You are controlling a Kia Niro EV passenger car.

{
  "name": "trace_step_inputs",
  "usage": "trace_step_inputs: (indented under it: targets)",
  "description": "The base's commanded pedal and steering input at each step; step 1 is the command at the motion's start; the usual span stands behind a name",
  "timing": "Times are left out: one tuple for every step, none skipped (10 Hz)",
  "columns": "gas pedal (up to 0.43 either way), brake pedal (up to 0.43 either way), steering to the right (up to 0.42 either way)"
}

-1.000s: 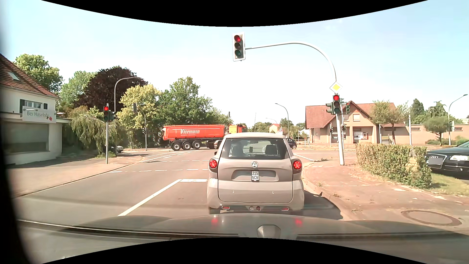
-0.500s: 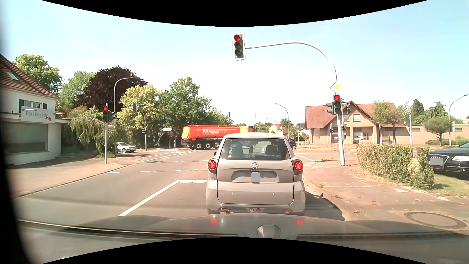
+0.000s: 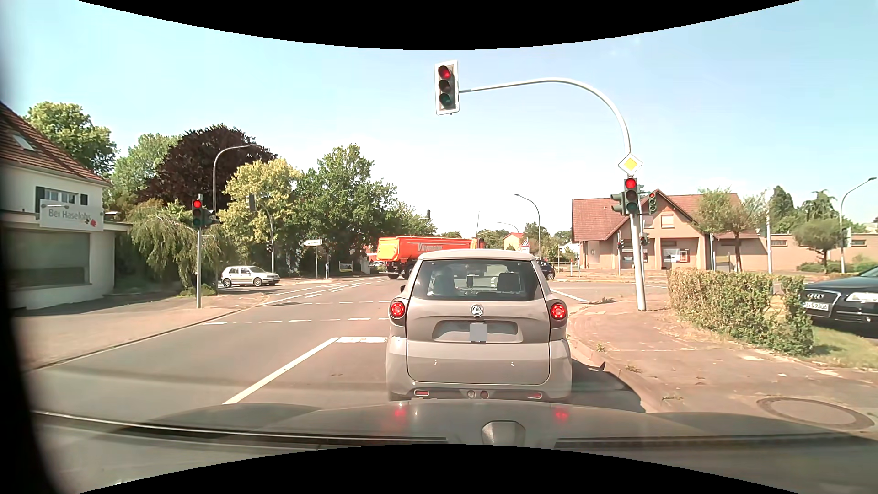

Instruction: Follow the waypoints while adhering to traffic rules and regulations

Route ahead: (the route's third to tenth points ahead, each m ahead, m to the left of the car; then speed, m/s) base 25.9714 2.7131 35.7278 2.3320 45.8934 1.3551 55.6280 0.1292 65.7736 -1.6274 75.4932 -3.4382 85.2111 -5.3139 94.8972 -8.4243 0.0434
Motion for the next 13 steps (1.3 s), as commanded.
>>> trace_step_inputs:
  targets:
    - [0.0, 0.006, 0.005]
    - [0.0, 0.006, 0.005]
    - [0.0, 0.006, 0.005]
    - [0.0, 0.006, 0.005]
    - [0.0, 0.006, 0.005]
    - [0.0, 0.006, 0.005]
    - [0.0, 0.006, 0.005]
    - [0.0, 0.006, 0.005]
    - [0.0, 0.006, 0.005]
    - [0.0, 0.006, 0.005]
    - [0.0, 0.006, 0.005]
    - [0.0, 0.006, 0.005]
    - [0.0, 0.006, 0.005]
